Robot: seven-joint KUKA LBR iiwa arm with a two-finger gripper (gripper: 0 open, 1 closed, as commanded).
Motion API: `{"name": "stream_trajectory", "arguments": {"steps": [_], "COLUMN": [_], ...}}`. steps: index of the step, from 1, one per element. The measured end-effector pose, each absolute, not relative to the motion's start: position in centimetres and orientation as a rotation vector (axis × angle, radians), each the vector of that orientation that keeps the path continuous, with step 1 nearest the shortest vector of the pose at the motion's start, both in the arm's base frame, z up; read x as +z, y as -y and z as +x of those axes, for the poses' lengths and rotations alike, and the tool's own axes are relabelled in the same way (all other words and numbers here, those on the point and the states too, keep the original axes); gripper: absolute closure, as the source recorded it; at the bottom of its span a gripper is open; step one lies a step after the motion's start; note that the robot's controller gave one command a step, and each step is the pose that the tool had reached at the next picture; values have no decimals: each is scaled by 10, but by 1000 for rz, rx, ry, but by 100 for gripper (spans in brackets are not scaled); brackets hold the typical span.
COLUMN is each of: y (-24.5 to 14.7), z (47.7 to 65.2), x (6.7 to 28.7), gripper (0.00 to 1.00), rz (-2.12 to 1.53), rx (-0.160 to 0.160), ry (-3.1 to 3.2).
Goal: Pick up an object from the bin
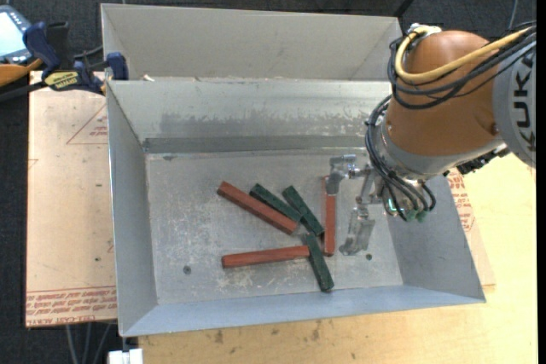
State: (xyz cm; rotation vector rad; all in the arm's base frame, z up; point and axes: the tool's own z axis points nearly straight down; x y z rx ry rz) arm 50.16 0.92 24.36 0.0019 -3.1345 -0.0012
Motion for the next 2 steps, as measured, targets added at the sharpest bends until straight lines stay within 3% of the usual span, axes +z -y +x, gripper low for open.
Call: {"name": "stream_trajectory", "arguments": {"steps": [1, 2], "y": [-76, -59], "z": [558, 601], "x": [155, 139], "gripper": [0, 0], "rz": [10, 9], "rx": [-5, -1], "ry": [3140, 3147]}}
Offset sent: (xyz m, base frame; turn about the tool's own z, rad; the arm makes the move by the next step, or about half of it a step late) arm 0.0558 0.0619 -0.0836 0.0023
